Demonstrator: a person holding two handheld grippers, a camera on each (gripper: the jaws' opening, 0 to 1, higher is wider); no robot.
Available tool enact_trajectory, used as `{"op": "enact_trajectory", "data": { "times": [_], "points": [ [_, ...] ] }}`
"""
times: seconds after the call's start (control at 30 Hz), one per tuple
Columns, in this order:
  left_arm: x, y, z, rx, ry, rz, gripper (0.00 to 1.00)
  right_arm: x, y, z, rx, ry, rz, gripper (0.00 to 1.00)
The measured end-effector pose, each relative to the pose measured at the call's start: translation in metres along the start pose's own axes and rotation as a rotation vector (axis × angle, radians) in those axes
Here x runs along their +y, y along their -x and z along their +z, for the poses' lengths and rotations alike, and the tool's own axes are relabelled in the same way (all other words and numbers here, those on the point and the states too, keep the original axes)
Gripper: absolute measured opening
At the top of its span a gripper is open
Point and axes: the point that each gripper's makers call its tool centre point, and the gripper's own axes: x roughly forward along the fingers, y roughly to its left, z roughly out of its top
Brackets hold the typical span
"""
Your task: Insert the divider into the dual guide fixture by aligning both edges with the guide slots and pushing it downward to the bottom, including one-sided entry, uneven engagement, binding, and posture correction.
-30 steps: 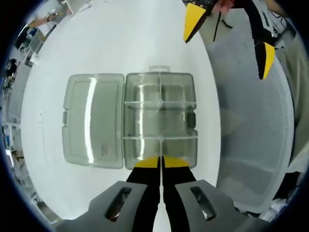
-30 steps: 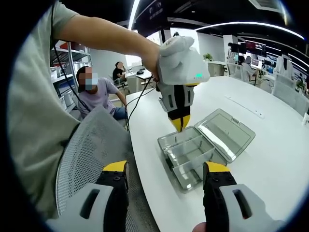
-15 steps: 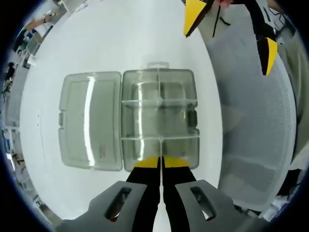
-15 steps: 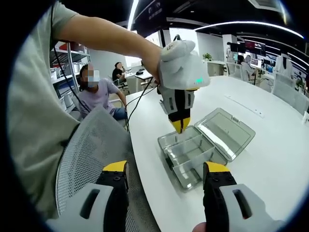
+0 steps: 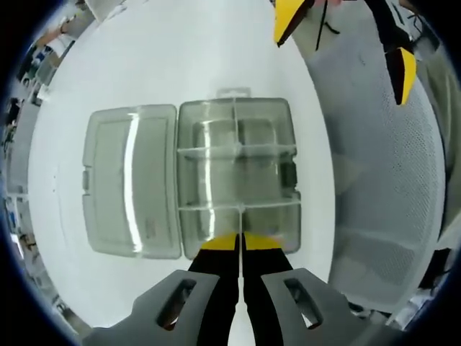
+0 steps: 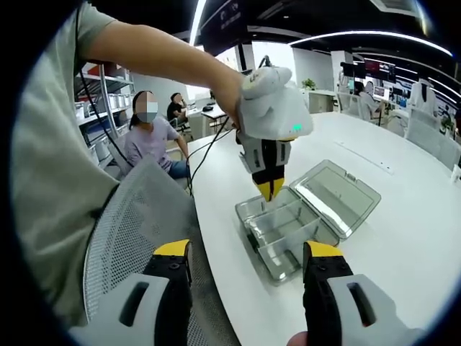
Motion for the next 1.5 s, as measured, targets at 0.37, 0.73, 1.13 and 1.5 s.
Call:
{"op": "enact_trajectory", "data": {
  "times": [0.37, 0.73, 1.13, 1.5],
  "points": [
    [0.000, -0.008, -0.001, 0.009, 0.002, -0.006, 0.00, -0.001, 0.001, -0.002, -0.001, -0.008, -0.002, 0.59],
    [0.000, -0.016, -0.003, 0.008, 0.024, -0.013, 0.00, 0.000, 0.000, -0.001, 0.000, -0.006, 0.001, 0.59],
    [0.001, -0.020, -0.005, 0.011, 0.061, -0.032, 0.00, 0.002, 0.000, -0.001, 0.005, -0.005, 0.005, 0.59],
    [0.001, -0.020, -0.005, 0.039, 0.091, -0.044, 0.00, 0.008, -0.002, 0.000, 0.024, 0.011, 0.025, 0.59]
  ]
}}
